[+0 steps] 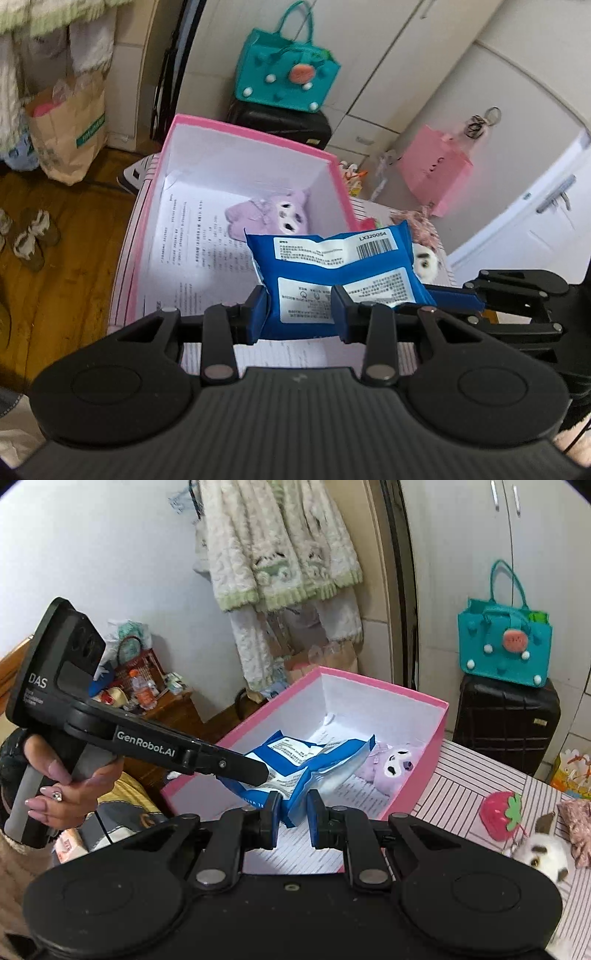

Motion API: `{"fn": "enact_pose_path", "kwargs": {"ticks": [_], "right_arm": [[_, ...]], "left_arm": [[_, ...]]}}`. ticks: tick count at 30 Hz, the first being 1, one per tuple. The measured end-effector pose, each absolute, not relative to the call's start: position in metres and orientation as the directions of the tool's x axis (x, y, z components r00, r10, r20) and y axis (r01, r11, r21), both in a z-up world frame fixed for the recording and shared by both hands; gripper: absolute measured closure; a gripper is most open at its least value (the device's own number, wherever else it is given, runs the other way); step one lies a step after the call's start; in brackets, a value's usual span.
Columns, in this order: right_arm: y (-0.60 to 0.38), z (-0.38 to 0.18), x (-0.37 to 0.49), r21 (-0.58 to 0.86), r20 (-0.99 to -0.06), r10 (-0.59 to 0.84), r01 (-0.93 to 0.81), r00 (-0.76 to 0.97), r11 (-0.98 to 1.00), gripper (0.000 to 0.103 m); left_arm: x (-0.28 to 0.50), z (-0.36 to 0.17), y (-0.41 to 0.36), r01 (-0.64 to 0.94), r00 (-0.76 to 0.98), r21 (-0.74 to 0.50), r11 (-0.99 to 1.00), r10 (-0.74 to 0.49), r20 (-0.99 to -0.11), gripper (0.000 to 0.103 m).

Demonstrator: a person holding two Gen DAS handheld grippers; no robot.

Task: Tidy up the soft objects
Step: 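Lower the blue wipe pack into the pink box and open the left gripper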

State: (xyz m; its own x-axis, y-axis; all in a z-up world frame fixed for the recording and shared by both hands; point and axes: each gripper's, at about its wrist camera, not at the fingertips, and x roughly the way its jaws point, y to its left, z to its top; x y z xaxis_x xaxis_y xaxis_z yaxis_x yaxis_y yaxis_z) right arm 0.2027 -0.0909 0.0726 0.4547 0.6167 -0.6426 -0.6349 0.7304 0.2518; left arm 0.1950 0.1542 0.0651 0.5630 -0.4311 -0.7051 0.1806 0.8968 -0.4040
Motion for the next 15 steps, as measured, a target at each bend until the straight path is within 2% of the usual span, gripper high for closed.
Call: {"fn": "enact_pose_path", "kwargs": {"ticks": [11,15], "right_arm": [[-0.070,0.038,0.258,0.278,-0.724,0.564,-0.580,0.398,0.766,0.084],[-0.064,0.030,0.263,0.261,-0.742,0.543,-0.576,0.394,0.775,0.084]], "left_arm": [[0.278,0.016,0.170,0.087,0.465,-0.448,0.890,-0.434,-0.772,0.068],[0.290,0.003,0.168,0.096,0.450,-0.421,0.902,-0.417,-0.790,0.068]]}}
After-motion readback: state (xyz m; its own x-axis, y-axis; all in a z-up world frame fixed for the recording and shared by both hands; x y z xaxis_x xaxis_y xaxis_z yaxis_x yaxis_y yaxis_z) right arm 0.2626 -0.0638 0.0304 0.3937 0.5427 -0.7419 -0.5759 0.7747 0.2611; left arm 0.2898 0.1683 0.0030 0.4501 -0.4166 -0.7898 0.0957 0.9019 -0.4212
